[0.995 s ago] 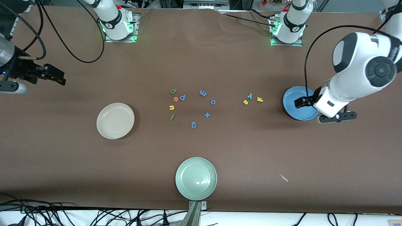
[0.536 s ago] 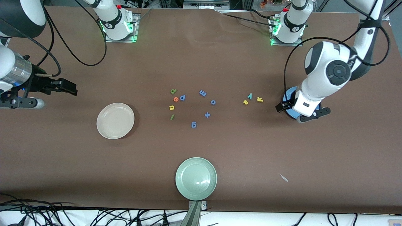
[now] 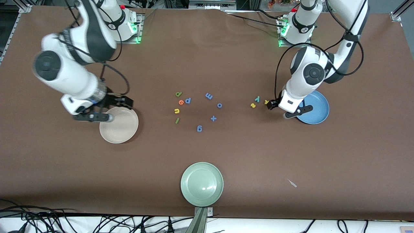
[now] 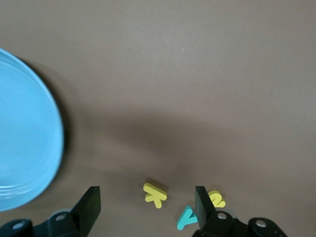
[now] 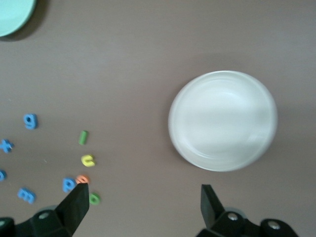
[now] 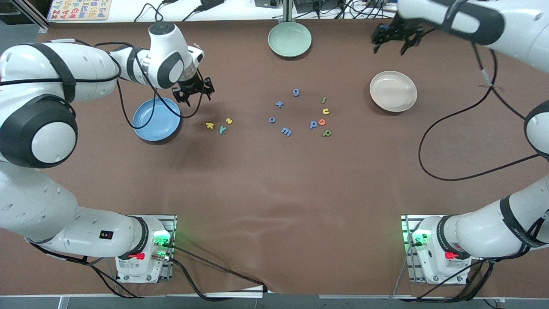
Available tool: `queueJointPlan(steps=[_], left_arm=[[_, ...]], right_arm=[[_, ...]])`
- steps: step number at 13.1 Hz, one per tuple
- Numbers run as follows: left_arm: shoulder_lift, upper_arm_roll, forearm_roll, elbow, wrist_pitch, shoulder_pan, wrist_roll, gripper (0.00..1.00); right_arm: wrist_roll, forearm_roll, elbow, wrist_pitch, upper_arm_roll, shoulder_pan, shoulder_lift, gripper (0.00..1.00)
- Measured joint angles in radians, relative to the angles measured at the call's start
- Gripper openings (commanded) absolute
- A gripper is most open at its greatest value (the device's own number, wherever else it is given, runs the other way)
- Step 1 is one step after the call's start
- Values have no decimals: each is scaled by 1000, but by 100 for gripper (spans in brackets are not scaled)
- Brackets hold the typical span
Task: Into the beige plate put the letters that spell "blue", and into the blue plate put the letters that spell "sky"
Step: 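Reach the left gripper toward the yellow K while the right gripper reaches the l, then grasp the yellow K with the left gripper while the right gripper grasps the l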
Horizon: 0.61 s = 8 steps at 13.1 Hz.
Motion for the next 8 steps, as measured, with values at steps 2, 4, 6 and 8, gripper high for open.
queueJointPlan(steps=[2, 4, 6, 8], left_arm=[[39, -1, 34, -32, 49, -15, 0, 82], [75, -2, 41, -65, 131, -30, 0, 75], [107, -2, 42, -89, 196, -42, 3, 70], [123, -3, 51, -93, 208, -46, 6, 67]], right_arm=[[120, 0, -39, 104, 8, 66, 47, 99], [250, -3, -51, 200, 9, 128, 110, 99], [363, -21, -52, 304, 9, 187, 188, 99], [462, -66, -52, 381, 8, 224, 262, 99]])
